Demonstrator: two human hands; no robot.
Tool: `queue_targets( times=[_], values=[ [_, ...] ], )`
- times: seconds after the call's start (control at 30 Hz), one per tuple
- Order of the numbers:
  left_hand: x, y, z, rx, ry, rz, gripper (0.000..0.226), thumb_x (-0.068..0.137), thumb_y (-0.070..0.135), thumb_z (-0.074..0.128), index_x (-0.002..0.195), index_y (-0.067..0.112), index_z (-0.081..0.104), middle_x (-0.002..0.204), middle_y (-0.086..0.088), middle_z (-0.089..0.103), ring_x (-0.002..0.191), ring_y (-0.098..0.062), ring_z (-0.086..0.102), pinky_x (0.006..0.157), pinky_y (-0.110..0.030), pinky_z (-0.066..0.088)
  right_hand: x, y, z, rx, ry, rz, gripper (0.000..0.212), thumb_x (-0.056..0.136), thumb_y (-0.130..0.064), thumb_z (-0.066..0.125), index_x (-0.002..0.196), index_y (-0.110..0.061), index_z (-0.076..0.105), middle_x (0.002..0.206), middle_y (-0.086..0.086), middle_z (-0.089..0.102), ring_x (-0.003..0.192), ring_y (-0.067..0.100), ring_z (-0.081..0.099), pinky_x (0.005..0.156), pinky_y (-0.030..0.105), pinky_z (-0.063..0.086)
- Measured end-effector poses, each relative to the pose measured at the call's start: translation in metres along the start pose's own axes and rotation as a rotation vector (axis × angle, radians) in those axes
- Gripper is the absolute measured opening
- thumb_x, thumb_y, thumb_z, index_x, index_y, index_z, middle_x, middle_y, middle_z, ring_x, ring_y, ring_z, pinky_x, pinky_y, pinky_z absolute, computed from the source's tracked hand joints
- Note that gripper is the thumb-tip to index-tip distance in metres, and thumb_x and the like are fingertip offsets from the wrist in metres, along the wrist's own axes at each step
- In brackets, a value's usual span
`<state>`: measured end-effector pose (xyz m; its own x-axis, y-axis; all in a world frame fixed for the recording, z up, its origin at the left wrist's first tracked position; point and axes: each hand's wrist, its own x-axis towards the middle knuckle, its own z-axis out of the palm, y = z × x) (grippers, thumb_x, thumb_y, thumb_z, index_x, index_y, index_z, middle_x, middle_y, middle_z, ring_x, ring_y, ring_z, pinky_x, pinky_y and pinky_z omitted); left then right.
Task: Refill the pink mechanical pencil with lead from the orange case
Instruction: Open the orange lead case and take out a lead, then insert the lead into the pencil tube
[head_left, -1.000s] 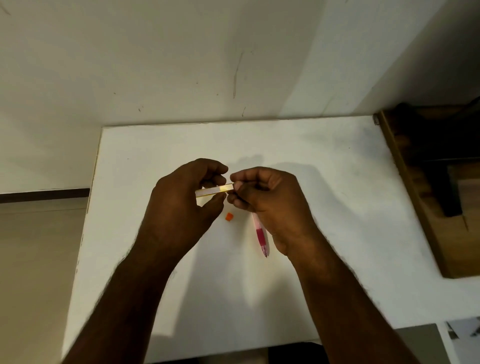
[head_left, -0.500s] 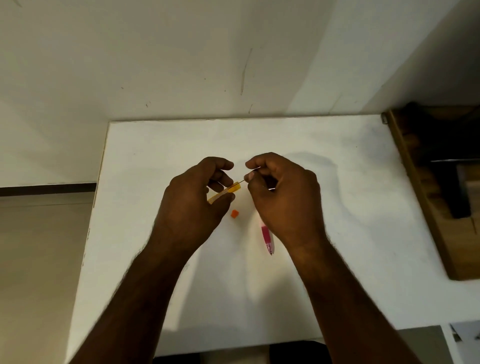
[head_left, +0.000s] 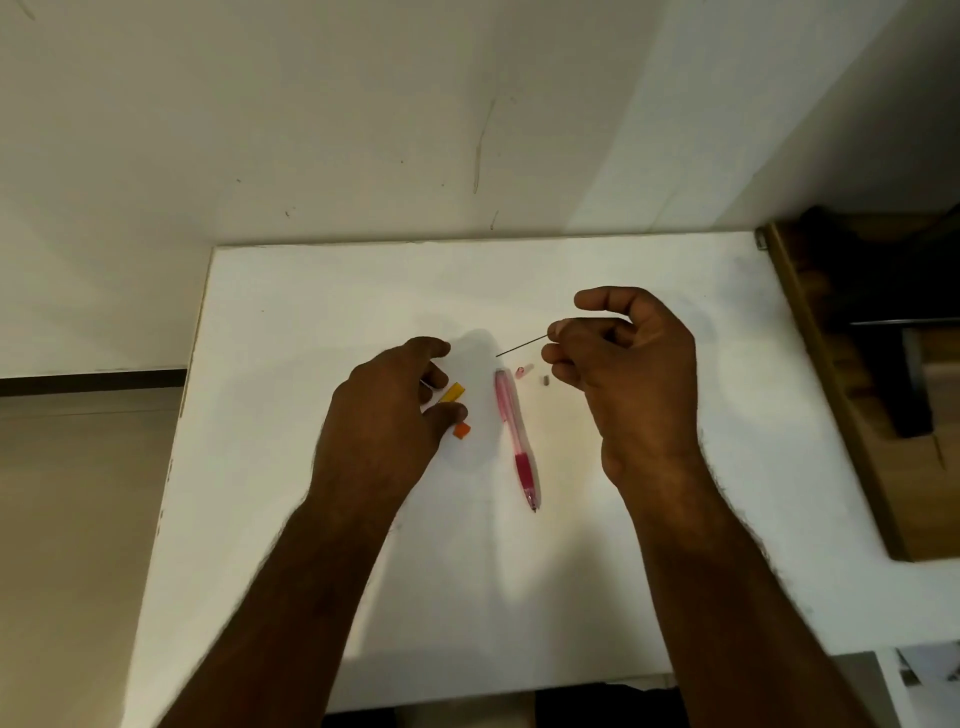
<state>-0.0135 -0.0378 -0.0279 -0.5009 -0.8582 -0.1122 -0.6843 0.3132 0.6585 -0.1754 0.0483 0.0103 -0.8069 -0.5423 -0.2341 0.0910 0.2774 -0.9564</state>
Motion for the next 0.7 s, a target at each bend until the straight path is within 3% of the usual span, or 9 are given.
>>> queue_targets(
  times=[0.17,0.3,0.5,0.7],
  values=[
    [-0.006,0.012,-0.002,0.007,0.08,0.006,0.021,0.08,0.051,0.073,0.084,0.031,0.067,0.072,0.014,0.066,0.063,-0.002,0.058,0.057,-0.018,0.039,0.003,0.0,0.0,0.091,0.017,0.01,0.019,0.087,-0.008,0.073,0.103,-0.018,0.069,0.079,0.002,0.077,0.069,0.016,0.077,0.064,0.025,0.059],
    [-0.015,0.027,0.011,0.176,0.044,-0.031,0.045,0.076,0.074,0.058,0.062,0.031,0.058,0.055,0.014,0.057,0.053,-0.003,0.055,0.05,-0.021,0.037,0.004,-0.001,0.0,0.115,0.011,-0.019,0.018,0.088,-0.01,0.073,0.103,-0.018,0.069,0.077,0.002,0.077,0.068,0.015,0.077,0.063,0.022,0.059],
    [-0.019,0.036,0.033,0.349,-0.101,-0.131,0.058,0.07,0.084,0.053,0.062,0.027,0.059,0.056,0.012,0.056,0.054,-0.004,0.053,0.054,-0.022,0.044,0.004,0.002,0.0,0.103,-0.001,-0.029,0.02,0.088,-0.011,0.076,0.104,-0.019,0.068,0.077,0.0,0.078,0.07,0.015,0.078,0.064,0.025,0.062],
    [-0.018,0.039,0.031,0.394,-0.166,-0.223,0.054,0.071,0.079,0.058,0.075,0.026,0.069,0.068,0.01,0.064,0.063,-0.011,0.061,0.058,-0.025,0.045,0.004,0.002,-0.005,0.108,0.002,-0.029,0.02,0.088,-0.011,0.076,0.106,-0.017,0.068,0.08,0.002,0.078,0.07,0.016,0.078,0.066,0.025,0.061]
  ],
)
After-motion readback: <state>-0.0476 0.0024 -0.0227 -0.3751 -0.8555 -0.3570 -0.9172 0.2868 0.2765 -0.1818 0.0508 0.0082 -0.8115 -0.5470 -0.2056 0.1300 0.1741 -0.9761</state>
